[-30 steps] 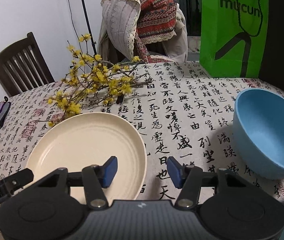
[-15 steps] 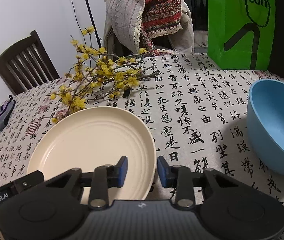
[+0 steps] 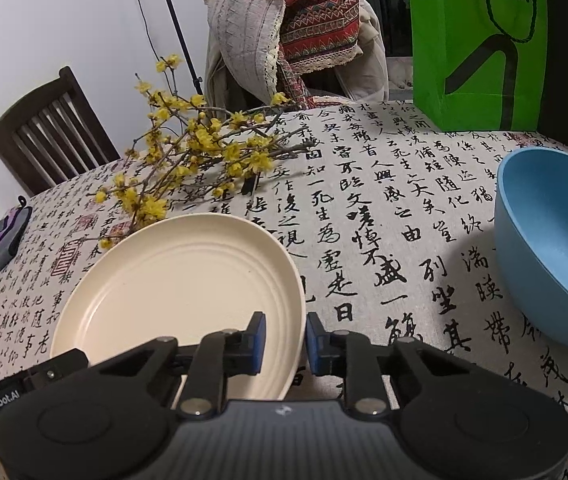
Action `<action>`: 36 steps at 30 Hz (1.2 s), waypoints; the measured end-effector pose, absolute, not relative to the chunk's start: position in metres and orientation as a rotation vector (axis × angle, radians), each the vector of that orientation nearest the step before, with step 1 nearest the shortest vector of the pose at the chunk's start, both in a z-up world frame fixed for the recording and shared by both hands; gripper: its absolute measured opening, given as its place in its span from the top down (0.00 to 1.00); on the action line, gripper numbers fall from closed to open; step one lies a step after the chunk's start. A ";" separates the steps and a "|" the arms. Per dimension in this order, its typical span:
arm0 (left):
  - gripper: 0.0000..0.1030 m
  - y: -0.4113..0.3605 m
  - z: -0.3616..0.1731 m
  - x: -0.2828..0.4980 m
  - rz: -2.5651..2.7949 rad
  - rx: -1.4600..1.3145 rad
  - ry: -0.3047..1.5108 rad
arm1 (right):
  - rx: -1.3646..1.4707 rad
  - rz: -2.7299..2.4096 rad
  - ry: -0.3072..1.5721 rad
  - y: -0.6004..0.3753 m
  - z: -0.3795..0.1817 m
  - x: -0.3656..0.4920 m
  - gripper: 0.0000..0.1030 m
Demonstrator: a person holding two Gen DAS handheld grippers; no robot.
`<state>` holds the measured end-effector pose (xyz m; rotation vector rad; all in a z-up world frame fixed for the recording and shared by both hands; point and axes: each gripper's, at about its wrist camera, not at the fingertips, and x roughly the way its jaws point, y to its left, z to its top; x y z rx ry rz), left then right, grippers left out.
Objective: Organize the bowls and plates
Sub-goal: 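Lift the cream plate off the table with both grippers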
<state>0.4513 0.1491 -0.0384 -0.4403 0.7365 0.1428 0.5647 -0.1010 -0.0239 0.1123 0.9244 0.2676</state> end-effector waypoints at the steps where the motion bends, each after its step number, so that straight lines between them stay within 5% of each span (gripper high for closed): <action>1: 0.82 0.148 -0.039 0.451 0.144 -0.435 0.736 | 0.112 0.268 0.924 -0.101 -0.024 0.565 0.81; 14: 0.86 0.148 -0.039 0.452 0.162 -0.413 0.728 | 0.076 0.283 0.908 -0.099 -0.026 0.563 0.91; 36: 0.86 0.147 -0.037 0.452 0.207 -0.360 0.738 | -0.010 0.322 0.897 -0.092 -0.024 0.539 0.89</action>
